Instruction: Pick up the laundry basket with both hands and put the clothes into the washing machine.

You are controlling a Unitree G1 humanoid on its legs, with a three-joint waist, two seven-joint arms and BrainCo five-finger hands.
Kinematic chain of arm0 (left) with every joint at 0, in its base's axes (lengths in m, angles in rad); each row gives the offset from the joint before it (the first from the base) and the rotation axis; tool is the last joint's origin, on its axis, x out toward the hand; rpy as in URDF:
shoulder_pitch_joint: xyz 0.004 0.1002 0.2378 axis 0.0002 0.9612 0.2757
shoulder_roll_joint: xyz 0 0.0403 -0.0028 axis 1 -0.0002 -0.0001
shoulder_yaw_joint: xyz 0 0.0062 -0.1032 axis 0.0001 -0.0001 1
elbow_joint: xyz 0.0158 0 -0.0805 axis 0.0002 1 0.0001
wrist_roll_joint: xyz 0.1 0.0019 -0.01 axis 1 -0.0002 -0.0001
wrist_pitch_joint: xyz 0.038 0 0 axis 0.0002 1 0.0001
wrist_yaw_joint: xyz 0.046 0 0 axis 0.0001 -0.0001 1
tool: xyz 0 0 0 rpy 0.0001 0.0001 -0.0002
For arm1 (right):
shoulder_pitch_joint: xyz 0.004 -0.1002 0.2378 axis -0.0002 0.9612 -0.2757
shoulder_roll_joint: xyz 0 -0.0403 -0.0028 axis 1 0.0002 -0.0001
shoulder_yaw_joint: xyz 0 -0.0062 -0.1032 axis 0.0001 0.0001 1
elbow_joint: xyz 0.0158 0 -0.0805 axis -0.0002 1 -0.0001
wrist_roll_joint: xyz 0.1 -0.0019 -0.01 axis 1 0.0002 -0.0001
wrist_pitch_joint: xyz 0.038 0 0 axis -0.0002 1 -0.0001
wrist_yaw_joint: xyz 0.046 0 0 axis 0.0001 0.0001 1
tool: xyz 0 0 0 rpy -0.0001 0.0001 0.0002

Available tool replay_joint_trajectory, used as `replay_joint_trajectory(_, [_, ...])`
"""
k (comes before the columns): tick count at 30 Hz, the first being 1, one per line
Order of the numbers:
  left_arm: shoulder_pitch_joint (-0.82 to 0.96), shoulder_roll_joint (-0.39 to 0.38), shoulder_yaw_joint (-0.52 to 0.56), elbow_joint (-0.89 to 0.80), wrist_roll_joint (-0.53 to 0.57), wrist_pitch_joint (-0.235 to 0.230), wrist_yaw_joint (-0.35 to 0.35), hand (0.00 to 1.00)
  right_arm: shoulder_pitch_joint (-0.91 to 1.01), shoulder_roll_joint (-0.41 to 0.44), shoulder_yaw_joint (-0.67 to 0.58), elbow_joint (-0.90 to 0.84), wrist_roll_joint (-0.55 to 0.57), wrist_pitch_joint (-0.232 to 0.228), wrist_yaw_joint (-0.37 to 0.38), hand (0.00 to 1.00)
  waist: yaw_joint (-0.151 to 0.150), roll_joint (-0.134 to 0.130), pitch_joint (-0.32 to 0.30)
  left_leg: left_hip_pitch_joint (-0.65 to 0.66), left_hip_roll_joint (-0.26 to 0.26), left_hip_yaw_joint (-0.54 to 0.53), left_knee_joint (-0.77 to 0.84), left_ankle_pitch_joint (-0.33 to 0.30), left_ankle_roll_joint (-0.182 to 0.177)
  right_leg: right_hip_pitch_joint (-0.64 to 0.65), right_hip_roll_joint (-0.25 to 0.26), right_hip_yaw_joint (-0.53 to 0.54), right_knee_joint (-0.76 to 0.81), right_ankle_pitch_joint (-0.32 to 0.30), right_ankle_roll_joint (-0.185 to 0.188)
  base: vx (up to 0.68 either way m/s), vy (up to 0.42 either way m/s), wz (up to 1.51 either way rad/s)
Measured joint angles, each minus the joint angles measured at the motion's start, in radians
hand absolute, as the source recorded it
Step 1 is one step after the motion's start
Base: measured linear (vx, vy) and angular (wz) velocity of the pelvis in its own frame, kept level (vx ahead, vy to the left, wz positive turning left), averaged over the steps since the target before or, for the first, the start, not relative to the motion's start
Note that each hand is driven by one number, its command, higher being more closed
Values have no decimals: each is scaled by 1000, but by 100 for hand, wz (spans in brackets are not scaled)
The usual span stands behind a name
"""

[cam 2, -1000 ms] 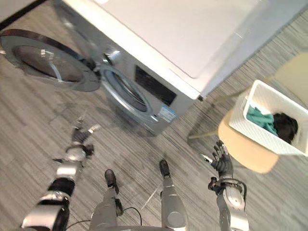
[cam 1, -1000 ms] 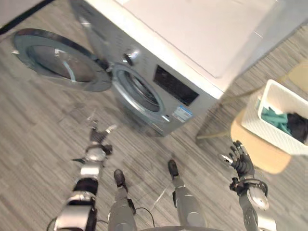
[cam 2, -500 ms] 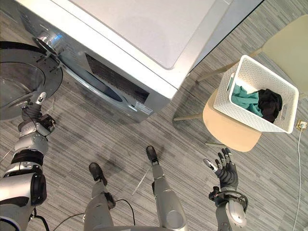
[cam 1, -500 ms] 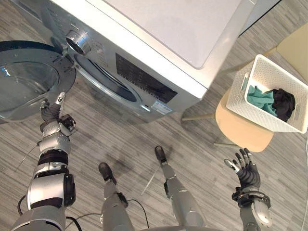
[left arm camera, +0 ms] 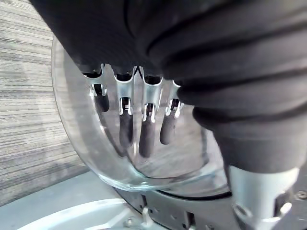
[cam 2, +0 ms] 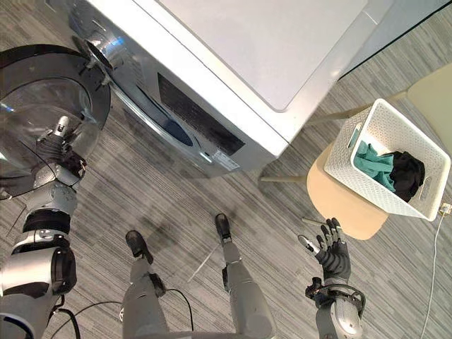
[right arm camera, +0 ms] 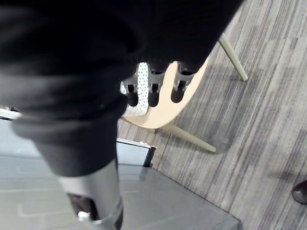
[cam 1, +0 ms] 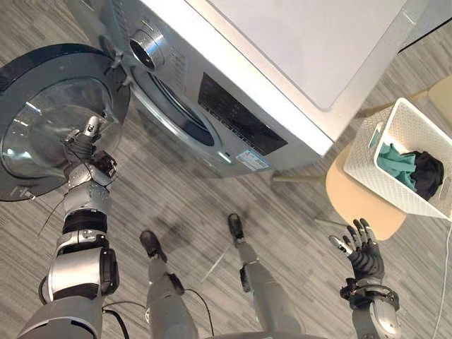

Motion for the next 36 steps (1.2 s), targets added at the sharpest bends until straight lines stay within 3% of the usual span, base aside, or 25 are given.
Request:
replay_joint_trajectory(4, [132, -44, 29, -18, 53, -4, -4, 0, -37, -14, -3, 95, -35, 7, 7, 0, 17, 32, 5, 84, -4, 0, -7, -14, 1, 74, 2, -3, 14, -33, -9, -34, -8, 5])
replay_joint_trajectory(8, [277, -153, 11, -18, 102, -6, -27, 0, -123, -15, -16, 291, -86, 16, 20, 0, 16, 60, -15, 136, -51, -23, -44, -4, 19, 114, -26, -12, 25, -53, 6, -10, 30, 22])
replay_joint_trajectory(11, [419, -266, -82, -18, 129, -11, -67, 0, -186, -19, -67, 518, -146, 31, 21, 0, 7, 96, -52, 173, -111, -69, -77, 13, 40, 159, -78, -58, 58, -87, 22, 39, 65, 58])
replay_joint_trajectory(16, [606, -357, -138, 72, 140, -44, -126, 0, -276, -19, -114, 904, -207, 57, 15, 0, 19, 120, -120, 235, -169, -119, -95, -6, 68, 250, -136, -111, 70, -133, 44, 59, 61, 46])
replay_joint_trajectory(19, [682, -427, -124, 255, 106, -38, -179, 0, -322, -12, -144, 1066, -221, 80, 12, 0, 32, 140, -143, 295, -189, -124, -96, -25, 77, 312, -156, -117, 77, -154, 48, 42, 47, 15])
replay_joint_trajectory(22, [770, -517, 14, 360, 108, -15, -204, 0, -326, -4, -162, 1148, -212, 80, 4, 0, 36, 154, -172, 345, -183, -126, -90, -41, 70, 350, -151, -121, 115, -190, 37, 13, 10, 6])
replay_joint_trajectory(23, [786, -523, 65, 370, 120, -9, -203, 0, -327, -2, -178, 1174, -212, 80, 4, 0, 36, 156, -178, 355, -175, -131, -71, -54, 67, 363, -145, -124, 130, -208, 37, 0, 0, 0])
replay_joint_trajectory(26, [846, -540, 166, 389, 199, 29, -203, 0, -338, -4, -199, 1218, -219, 97, 4, 0, 43, 155, -182, 355, -119, -130, 117, -186, 64, 382, -104, -83, 198, -253, 13, -40, -69, -43])
replay_joint_trajectory(27, [865, -552, 191, 391, 220, 45, -201, 0, -338, -5, -198, 1218, -223, 100, 5, 0, 54, 161, -186, 354, -95, -128, 182, -228, 92, 381, -81, -57, 220, -258, 3, -22, -82, -104])
replay_joint_trajectory(28, [876, -567, 232, 395, 233, 57, -198, 0, -337, -5, -196, 1218, -233, 102, 4, 0, 70, 158, -186, 346, -90, -161, 272, -308, 198, 376, -50, -12, 256, -269, -16, -29, -77, -105])
replay_joint_trajectory(29, [877, -568, 229, 397, 235, 60, -198, 0, -341, -7, -196, 1219, -236, 102, 2, 0, 74, 160, -187, 335, -95, -193, 296, -337, 198, 373, -38, 6, 266, -278, -23, -49, -59, -102])
replay_joint_trajectory(30, [873, -570, 218, 396, 239, 66, -200, 0, -342, -3, -193, 1219, -243, 103, -2, 0, 83, 172, -195, 328, -104, -246, 332, -371, 163, 359, -17, 32, 282, -279, -27, -49, 19, -103])
replay_joint_trajectory(32, [853, -569, 200, 396, 250, 65, -204, 0, -353, -15, -189, 1234, -245, 103, -2, 0, 92, 180, -193, 322, -200, -371, 403, -424, 96, 340, -2, 110, 310, -280, -26, -15, 88, -122])
replay_joint_trajectory(33, [853, -562, 159, 396, 272, 66, -207, 0, -363, -23, -181, 1242, -255, 104, 3, 0, 100, 175, -195, 356, -253, -405, 373, -450, 92, 343, 8, 165, 313, -278, -24, 15, 118, -123])
replay_joint_trajectory(34, [854, -538, 106, 398, 293, 67, -210, 0, -360, -22, -153, 1252, -261, 107, 15, 0, 88, 181, -210, 384, -258, -352, 333, -444, 105, 342, 5, 211, 299, -264, -19, 17, 112, -119])
replay_joint_trajectory(36, [821, -509, 30, 397, 335, 63, -225, 0, -361, -24, -141, 1253, -265, 114, 33, 0, 73, 162, -230, 403, -268, -299, 293, -437, 117, 336, -7, 257, 258, -237, -10, 23, 132, -75])
